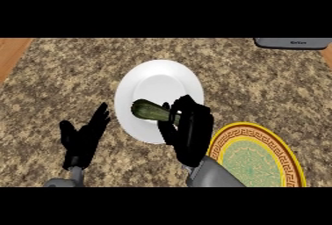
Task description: Pick the squash from the plate and place it in the plate
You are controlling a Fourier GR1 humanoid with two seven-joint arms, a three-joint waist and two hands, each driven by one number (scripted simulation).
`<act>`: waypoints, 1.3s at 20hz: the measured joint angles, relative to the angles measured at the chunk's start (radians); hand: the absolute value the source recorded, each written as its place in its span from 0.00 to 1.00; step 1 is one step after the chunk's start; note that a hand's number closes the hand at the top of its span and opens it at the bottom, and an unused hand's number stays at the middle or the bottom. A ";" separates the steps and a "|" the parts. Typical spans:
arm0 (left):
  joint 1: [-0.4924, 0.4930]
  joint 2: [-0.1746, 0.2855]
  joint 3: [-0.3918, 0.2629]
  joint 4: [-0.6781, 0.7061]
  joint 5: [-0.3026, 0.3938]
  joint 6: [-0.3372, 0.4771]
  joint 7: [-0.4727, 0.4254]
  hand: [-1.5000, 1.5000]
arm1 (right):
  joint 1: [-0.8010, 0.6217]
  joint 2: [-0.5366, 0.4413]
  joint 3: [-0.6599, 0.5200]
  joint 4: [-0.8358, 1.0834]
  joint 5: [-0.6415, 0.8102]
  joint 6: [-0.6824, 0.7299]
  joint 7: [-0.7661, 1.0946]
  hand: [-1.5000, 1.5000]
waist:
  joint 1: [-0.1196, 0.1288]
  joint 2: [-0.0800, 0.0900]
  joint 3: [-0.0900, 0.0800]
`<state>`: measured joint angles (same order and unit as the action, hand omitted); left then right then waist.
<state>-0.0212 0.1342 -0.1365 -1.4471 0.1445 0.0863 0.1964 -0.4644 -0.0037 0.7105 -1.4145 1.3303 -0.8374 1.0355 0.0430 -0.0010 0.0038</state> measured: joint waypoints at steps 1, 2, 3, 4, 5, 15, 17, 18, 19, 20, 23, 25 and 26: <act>0.001 -0.001 -0.003 -0.004 -0.004 0.002 0.000 0.50 | -0.028 -0.001 -0.004 0.036 0.012 -0.012 0.020 1.00 | 0.001 0.001 0.000; -0.001 0.002 -0.001 -0.008 -0.001 -0.001 0.008 0.50 | -0.058 -0.002 -0.012 0.072 0.018 -0.022 0.025 1.00 | 0.003 0.002 0.000; -0.005 0.003 0.001 -0.001 -0.001 -0.005 0.008 0.50 | -0.087 -0.003 -0.021 0.108 0.023 -0.034 0.029 1.00 | 0.004 0.003 0.000; -0.006 0.001 -0.003 -0.002 -0.003 -0.004 0.009 0.50 | -0.117 -0.003 -0.031 0.140 0.018 -0.043 0.032 1.00 | 0.005 0.003 0.001; -0.005 0.003 -0.001 -0.004 -0.002 -0.008 0.007 0.50 | -0.148 -0.004 -0.038 0.173 0.011 -0.051 0.036 1.00 | 0.007 0.004 0.001; -0.014 0.001 0.004 0.000 -0.008 -0.017 -0.005 0.50 | -0.309 0.001 -0.134 0.494 -0.225 -0.117 0.044 0.00 | 0.016 0.014 0.002; -0.020 -0.006 -0.002 -0.003 -0.011 -0.012 0.004 0.50 | -0.322 0.003 -0.138 0.552 -0.319 -0.110 0.022 0.00 | 0.023 0.019 0.003; -0.024 -0.009 -0.005 -0.004 -0.012 -0.014 0.006 0.50 | -0.333 0.003 -0.138 0.577 -0.367 -0.106 0.004 0.00 | 0.028 0.021 0.003; -0.027 -0.009 -0.006 -0.007 -0.013 -0.014 0.011 0.50 | -0.340 0.004 -0.137 0.601 -0.416 -0.108 -0.021 0.00 | 0.033 0.023 0.003; -0.025 -0.009 -0.007 -0.007 -0.014 -0.016 0.004 0.50 | -0.350 0.004 -0.138 0.618 -0.463 -0.112 -0.049 0.00 | 0.037 0.024 0.003; -0.028 -0.009 -0.005 -0.002 -0.010 -0.025 -0.002 0.50 | -0.357 0.004 -0.142 0.640 -0.597 -0.137 -0.173 0.00 | 0.038 0.026 0.003; -0.027 -0.014 -0.008 -0.001 -0.014 -0.023 -0.008 0.50 | -0.364 0.004 -0.147 0.640 -0.664 -0.165 -0.253 0.00 | 0.041 0.027 0.004; -0.025 -0.012 -0.006 -0.003 -0.011 -0.027 -0.010 0.50 | -0.364 0.003 -0.152 0.636 -0.694 -0.182 -0.299 0.00 | 0.041 0.027 0.004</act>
<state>-0.0463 0.1221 -0.1427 -1.4506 0.1335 0.0591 0.1868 -0.8280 -0.0004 0.5584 -0.7786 0.6367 -1.0196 0.7367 0.0842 0.0264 0.0079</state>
